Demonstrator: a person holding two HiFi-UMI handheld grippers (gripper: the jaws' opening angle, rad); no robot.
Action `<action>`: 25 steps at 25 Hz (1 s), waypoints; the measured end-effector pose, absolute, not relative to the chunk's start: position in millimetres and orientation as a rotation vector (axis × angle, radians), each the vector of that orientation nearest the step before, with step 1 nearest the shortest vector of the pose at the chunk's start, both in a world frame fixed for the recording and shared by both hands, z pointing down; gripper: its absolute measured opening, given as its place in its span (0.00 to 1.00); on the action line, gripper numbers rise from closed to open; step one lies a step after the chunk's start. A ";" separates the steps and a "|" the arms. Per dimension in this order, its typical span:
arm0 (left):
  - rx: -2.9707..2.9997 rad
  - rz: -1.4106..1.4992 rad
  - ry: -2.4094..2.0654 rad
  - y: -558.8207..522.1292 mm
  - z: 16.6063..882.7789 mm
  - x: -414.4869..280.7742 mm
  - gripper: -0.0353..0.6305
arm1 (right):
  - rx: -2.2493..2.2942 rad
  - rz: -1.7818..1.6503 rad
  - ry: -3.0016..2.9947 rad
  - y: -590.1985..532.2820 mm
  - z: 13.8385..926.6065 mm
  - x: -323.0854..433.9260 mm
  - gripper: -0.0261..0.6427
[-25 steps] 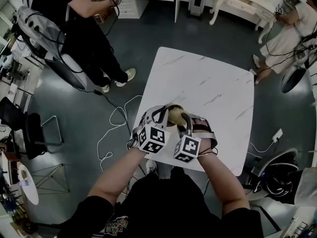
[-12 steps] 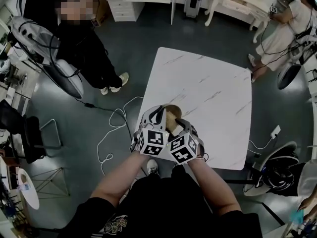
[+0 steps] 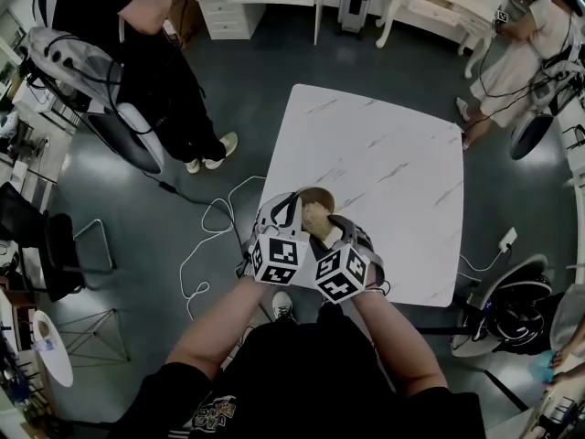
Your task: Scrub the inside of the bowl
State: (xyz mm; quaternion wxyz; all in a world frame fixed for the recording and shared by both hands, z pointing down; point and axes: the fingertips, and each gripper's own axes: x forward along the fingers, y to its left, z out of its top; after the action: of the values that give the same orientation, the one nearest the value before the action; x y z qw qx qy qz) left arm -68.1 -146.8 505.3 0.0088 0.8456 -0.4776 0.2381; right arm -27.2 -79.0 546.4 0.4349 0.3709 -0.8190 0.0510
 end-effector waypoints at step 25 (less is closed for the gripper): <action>2.951 0.862 -1.419 -119.5 473.8 -42.8 0.09 | 0.882 -0.298 -1.835 -76.9 534.7 -9.8 0.40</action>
State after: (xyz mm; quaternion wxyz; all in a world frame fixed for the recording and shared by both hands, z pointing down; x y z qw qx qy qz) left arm -42.8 -119.5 473.8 -0.1218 0.8651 -0.4159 0.2527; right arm -9.8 -76.9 534.7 0.5160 0.3671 -0.7639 -0.1241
